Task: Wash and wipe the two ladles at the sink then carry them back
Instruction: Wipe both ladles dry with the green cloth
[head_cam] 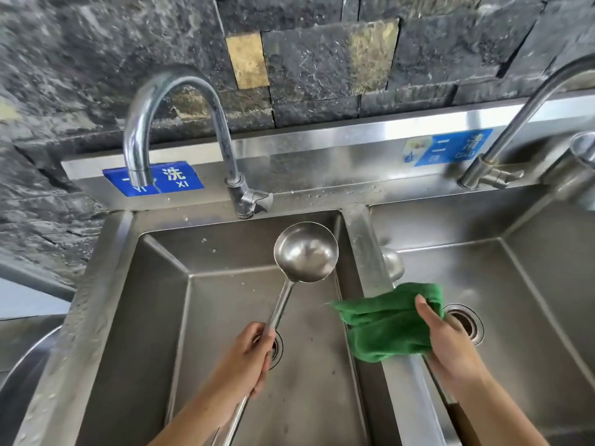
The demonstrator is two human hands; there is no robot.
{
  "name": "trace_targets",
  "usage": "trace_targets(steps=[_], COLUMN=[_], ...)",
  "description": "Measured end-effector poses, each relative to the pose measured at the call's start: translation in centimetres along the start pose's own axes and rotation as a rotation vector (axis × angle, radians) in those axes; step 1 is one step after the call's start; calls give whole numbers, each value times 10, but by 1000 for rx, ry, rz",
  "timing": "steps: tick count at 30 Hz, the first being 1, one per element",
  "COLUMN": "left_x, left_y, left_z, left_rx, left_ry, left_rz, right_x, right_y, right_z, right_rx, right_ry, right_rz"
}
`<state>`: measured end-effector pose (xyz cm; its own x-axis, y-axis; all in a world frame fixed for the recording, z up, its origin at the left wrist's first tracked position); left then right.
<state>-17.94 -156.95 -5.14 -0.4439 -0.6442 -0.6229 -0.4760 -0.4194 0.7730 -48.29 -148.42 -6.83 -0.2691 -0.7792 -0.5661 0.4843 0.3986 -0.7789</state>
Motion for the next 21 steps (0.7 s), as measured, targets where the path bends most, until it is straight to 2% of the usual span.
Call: trace_targets(steps=[2,5,7,9,11,13,14,16,18,21], left_x=[2,-1,-4,-6,-8,-11,-13,-19,-24,-31], left_y=[4,7,8,11,14,18,20,21,19,6], left_z=[5,14,22,28,34,39,41,43,44,40], left_rx=[-99,-221,-303,-342,-318,-300,-302,-302,-267,-189], left_ry=[-57,-93,-73,-50,-44,-34,-29,-25,-29,-20], left_rz=[-27,-36,-53,-52,-38,-42,-44,-46,-24,18], right_x=[-11,-19,-15,-4,13,41,59,87,97,90], right_y=[-29,-75,-97,-106,-100,-75,-57,-23,0,17], right_z=[10,39,63,90,121,152,163,175,179,184], right_rx=[141,211,220,132,-268,-875,-1171,-1611,-1807,-1798], right_ry=[-61,-191,-228,-217,-167,-209,-256,-314,-368,-390], right_rz=[-32,-106,-212,-364,-591,-751,-765,-682,-563,-470])
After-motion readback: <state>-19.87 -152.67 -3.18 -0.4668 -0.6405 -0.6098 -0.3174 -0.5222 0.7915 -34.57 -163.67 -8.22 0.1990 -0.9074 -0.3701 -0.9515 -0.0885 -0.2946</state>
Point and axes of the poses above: each hand's wrist, its own x-axis towards the middle knuckle, its own z-axis out of the palm, y = z × x, the point moved 2 cm from there along x, towards the middle knuckle, and after that the axes turned 15 degrees about -y, right-handed, at the moved point
